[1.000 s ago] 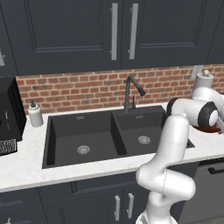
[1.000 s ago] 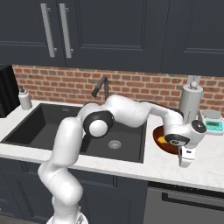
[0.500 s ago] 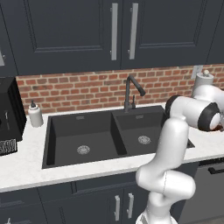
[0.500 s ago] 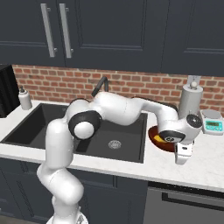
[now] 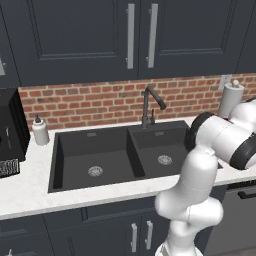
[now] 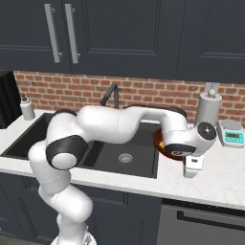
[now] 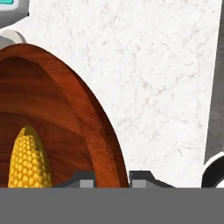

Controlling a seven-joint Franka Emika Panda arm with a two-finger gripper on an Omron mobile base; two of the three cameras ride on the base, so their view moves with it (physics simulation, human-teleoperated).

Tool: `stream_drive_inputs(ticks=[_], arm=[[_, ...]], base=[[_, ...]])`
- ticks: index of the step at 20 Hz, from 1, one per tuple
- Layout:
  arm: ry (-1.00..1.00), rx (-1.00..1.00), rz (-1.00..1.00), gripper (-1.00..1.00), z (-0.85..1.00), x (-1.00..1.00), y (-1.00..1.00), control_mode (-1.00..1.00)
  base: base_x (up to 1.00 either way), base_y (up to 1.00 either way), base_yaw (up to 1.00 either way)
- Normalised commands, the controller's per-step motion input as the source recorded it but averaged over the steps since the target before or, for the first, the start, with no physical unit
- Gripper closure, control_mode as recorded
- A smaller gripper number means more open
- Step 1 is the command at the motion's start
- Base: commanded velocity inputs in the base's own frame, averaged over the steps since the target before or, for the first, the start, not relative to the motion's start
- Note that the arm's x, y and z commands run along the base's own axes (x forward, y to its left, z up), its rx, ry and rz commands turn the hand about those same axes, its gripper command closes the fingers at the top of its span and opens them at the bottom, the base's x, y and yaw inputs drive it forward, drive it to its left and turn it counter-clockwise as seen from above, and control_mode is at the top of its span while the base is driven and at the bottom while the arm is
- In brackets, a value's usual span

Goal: Pick the corn from the sink and place it in the bowl. Then pick the bowl and place it in the microwave. Then close the microwave door and press the start button.

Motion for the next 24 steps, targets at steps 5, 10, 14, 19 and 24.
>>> stream_drive_inputs(ticks=[5,10,14,19,24], arm=[[-0.02,0.0,0.0,1.0,0.49,-0.3,0.6,-1.0],[0.0,0.0,0.0,1.0,0.41,-0.32,0.71,-1.0],[0.0,0.0,0.0,1.0,0.3,-0.33,0.88,-1.0],[-0.04,0.0,0.0,1.0,0.37,-0.28,0.91,-1.0],[-0.05,0.0,0.0,1.0,0.31,-0.15,0.79,-1.0]], base=[[0.0,0.0,0.0],[0.0,0.0,0.0],[0.0,0.0,0.0],[0.0,0.0,0.0],[0.0,0.0,0.0]])
